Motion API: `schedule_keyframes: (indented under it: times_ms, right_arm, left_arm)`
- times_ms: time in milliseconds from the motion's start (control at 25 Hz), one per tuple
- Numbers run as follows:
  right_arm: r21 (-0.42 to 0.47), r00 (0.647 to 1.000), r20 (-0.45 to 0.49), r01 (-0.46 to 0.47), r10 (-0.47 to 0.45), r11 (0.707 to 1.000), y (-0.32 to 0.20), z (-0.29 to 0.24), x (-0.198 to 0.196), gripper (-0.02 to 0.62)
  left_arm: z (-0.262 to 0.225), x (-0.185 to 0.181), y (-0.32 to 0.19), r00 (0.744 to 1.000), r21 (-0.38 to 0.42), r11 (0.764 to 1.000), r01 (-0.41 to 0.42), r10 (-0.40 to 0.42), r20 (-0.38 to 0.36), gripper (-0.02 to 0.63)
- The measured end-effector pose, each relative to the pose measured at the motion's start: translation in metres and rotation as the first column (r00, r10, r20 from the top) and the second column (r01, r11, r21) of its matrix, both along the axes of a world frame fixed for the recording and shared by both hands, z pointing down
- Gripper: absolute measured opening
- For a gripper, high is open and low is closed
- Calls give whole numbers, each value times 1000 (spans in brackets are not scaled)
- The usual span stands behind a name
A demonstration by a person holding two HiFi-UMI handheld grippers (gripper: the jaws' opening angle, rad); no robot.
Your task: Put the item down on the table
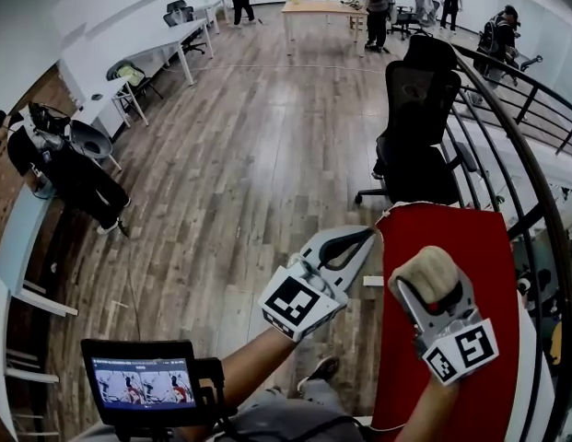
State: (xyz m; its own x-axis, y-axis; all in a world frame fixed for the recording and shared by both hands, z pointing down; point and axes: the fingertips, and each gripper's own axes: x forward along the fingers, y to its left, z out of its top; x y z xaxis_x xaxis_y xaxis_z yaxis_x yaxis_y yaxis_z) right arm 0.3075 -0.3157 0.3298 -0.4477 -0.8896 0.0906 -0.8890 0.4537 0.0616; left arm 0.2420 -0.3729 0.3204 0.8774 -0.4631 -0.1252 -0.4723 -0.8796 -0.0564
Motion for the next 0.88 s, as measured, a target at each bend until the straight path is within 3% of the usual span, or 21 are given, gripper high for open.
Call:
schedule_keyframes:
  times_ms: [400, 640, 880]
  right_arm:
    - [15, 1000, -7, 21, -21, 1000, -79, -13, 65, 290]
    - [10, 1000, -12, 21, -21, 1000, -125, -10, 76, 290]
    - [2, 1000, -10, -22, 22, 1000, -206, 0, 91, 290]
  left_arm:
    - [-14, 64, -74, 1000, 11, 1000, 23, -23, 4, 2]
    - [-11, 75, -117, 1000, 19, 1000, 17, -17, 6, 2]
    - [3, 89, -200, 1000, 2, 1000, -15, 15, 8, 2]
